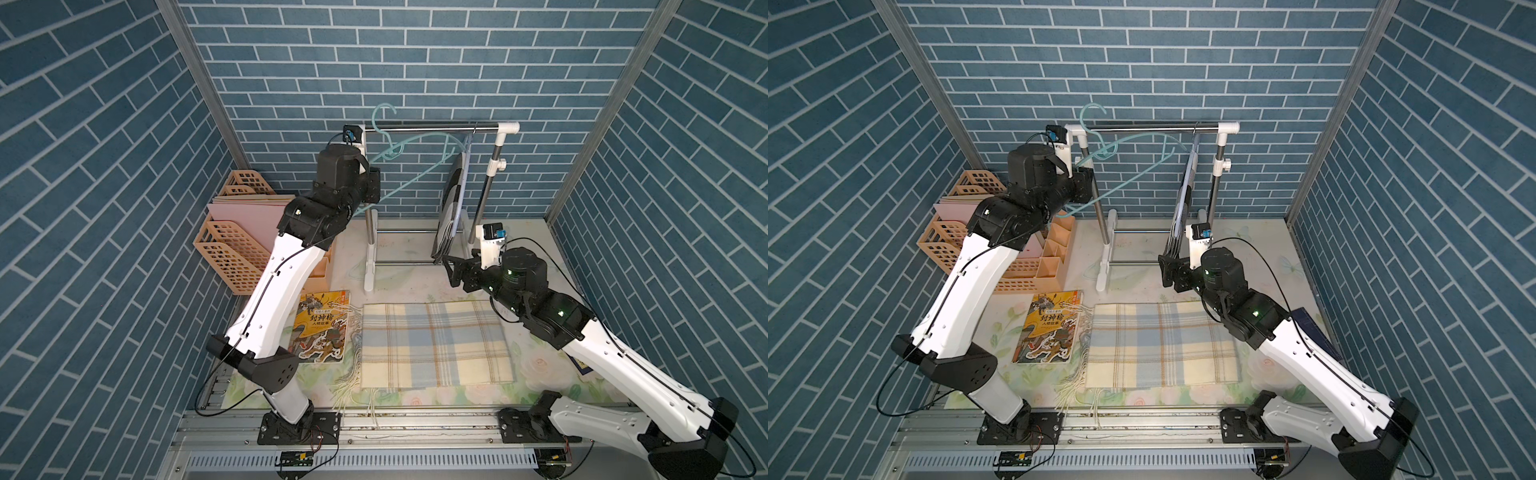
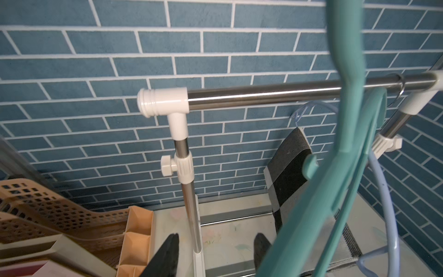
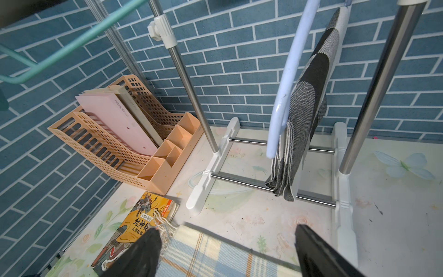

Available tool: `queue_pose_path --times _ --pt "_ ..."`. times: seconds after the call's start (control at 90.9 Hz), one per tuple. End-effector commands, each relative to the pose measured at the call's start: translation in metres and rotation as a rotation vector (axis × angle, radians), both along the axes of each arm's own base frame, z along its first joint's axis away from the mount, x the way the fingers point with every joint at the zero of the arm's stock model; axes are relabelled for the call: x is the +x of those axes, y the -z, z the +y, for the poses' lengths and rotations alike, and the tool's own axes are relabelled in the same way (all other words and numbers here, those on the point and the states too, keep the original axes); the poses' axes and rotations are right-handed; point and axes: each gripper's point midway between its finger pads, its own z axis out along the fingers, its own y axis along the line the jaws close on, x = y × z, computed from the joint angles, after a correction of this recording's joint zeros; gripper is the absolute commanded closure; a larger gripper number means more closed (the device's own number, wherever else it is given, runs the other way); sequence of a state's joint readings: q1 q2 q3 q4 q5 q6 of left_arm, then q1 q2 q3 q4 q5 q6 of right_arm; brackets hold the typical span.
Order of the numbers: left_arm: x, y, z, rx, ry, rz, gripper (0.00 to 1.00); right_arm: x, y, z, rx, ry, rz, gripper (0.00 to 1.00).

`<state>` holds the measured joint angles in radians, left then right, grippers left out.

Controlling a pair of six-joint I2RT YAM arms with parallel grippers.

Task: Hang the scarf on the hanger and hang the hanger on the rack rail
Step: Pick up the hanger from the clothesline.

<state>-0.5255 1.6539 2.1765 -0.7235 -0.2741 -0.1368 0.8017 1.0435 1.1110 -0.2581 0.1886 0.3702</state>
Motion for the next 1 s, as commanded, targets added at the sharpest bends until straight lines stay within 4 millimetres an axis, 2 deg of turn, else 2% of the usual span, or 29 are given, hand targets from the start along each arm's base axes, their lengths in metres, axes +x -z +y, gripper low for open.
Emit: queue_pose_path --times 0.0,0.077,0.165,0.341,0.407,0.506,0.616,0.77,0.99 --pt "-0.036 -0.018 0.014 0.022 -0.059 -0.037 1.00 -0.013 -0.017 -0.001 0.032 -0.062 -0.080 0.09" --pt "-0.055 -0.018 0.012 0.019 -0.062 -0.032 1.00 -0.022 -0.023 0.003 0.075 -0.116 -0.101 0.09" --pt "-0.076 -0.006 0.015 0.030 -0.094 -0.004 1.00 -0.032 -0.028 0.006 0.138 -0.167 -0.120 0.09" --pt "-0.114 0.038 0.029 0.041 -0.177 0.041 1.00 -0.056 -0.043 0.003 0.255 -0.246 -0.164 0.09" --pt "-0.127 0.055 0.030 0.023 -0.180 0.042 1.00 -0.071 -0.051 0.006 0.324 -0.318 -0.168 0.09" --pt "-0.138 0.083 0.024 0.001 -0.168 0.040 1.00 -0.082 -0.060 0.007 0.435 -0.366 -0.146 0.09" --pt "-0.149 0.112 0.008 -0.013 -0.110 0.018 1.00 -0.084 -0.061 0.005 0.584 -0.363 -0.090 0.09" --pt "-0.165 0.147 -0.005 -0.077 -0.035 -0.059 1.00 -0.069 -0.043 0.003 0.782 -0.284 0.058 0.10" --pt "-0.182 0.201 -0.011 -0.130 -0.026 -0.131 1.00 -0.052 0.002 -0.005 1.026 -0.150 0.243 0.12"
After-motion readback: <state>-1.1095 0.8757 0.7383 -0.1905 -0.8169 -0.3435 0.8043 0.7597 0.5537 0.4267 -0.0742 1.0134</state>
